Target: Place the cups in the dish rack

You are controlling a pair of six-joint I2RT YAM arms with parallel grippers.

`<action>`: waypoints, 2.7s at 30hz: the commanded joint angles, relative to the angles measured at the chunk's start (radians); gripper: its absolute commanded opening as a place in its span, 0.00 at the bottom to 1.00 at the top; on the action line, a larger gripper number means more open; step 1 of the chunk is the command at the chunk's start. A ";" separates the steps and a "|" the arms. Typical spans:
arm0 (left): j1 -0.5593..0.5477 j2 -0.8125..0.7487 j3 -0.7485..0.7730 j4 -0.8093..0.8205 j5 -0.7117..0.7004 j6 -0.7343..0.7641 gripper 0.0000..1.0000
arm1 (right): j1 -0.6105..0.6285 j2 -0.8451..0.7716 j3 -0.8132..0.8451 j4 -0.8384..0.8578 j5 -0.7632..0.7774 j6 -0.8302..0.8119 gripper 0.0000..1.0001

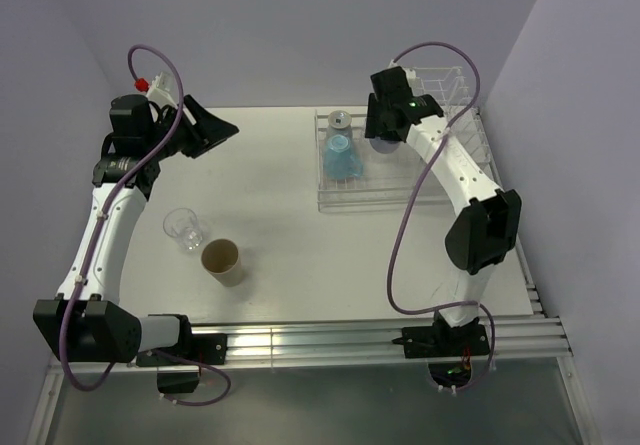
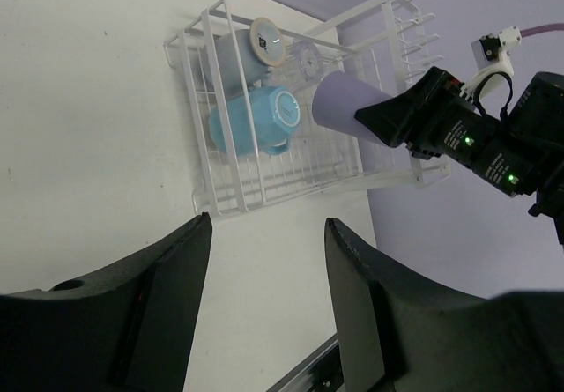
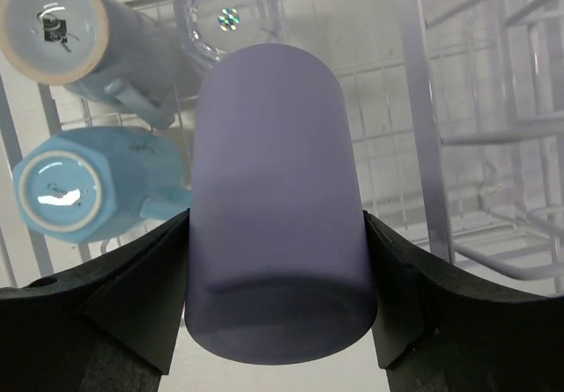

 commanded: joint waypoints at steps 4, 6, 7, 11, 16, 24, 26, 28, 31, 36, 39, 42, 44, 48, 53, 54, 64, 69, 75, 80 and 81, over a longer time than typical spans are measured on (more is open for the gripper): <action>-0.004 -0.032 0.012 -0.003 0.012 0.047 0.60 | 0.027 0.088 0.136 -0.047 0.111 -0.026 0.00; -0.004 -0.029 0.012 -0.012 0.009 0.053 0.60 | 0.027 0.114 0.145 -0.053 0.092 -0.026 0.00; -0.004 -0.024 0.012 -0.015 0.012 0.058 0.60 | 0.027 0.124 0.149 -0.056 0.086 -0.026 0.00; -0.004 -0.023 0.004 -0.018 0.015 0.065 0.60 | 0.027 0.134 0.118 -0.050 0.069 -0.019 0.00; -0.004 -0.013 -0.005 -0.014 0.013 0.070 0.60 | 0.027 0.127 0.076 -0.033 0.042 -0.019 0.00; -0.004 -0.001 -0.014 -0.009 0.012 0.072 0.60 | 0.035 0.113 0.044 -0.033 0.031 -0.020 0.00; -0.004 0.005 -0.014 -0.009 0.015 0.068 0.60 | 0.038 0.116 0.046 -0.041 0.029 -0.022 0.00; -0.004 0.008 -0.014 -0.011 0.016 0.067 0.59 | 0.041 0.124 0.052 -0.052 0.034 -0.022 0.00; -0.004 0.007 -0.020 -0.003 0.015 0.067 0.60 | 0.043 0.131 0.047 -0.047 0.020 -0.025 0.00; -0.004 0.016 -0.016 -0.012 0.009 0.073 0.59 | 0.043 0.167 0.063 -0.059 0.005 -0.020 0.08; -0.004 0.020 -0.014 -0.021 0.009 0.078 0.59 | 0.044 0.179 0.070 -0.069 -0.003 -0.019 0.13; -0.004 0.023 -0.010 -0.024 0.010 0.079 0.59 | 0.044 0.179 0.064 -0.069 -0.007 -0.016 0.19; -0.004 0.027 -0.007 -0.026 0.009 0.078 0.59 | 0.044 0.182 0.066 -0.072 -0.006 -0.016 0.22; -0.004 0.030 -0.005 -0.024 0.009 0.076 0.59 | 0.044 0.197 0.084 -0.084 0.009 -0.016 0.33; -0.004 0.039 0.001 -0.032 0.009 0.081 0.59 | 0.044 0.216 0.107 -0.099 0.022 -0.014 0.57; -0.004 0.042 0.001 -0.034 0.009 0.081 0.59 | 0.044 0.219 0.110 -0.102 0.026 -0.013 0.68; -0.005 0.050 0.010 -0.037 0.007 0.081 0.59 | 0.044 0.231 0.127 -0.107 0.028 -0.013 1.00; -0.007 0.051 0.003 -0.032 0.006 0.079 0.59 | 0.043 0.231 0.132 -0.105 0.026 -0.013 1.00; -0.008 0.051 -0.002 -0.029 0.002 0.081 0.59 | 0.044 0.223 0.156 -0.118 0.034 -0.014 1.00; -0.008 0.051 -0.002 -0.028 0.006 0.079 0.59 | 0.046 0.194 0.164 -0.121 0.035 -0.014 1.00; -0.008 0.050 -0.001 -0.029 0.004 0.079 0.59 | 0.049 0.188 0.164 -0.121 0.040 -0.014 1.00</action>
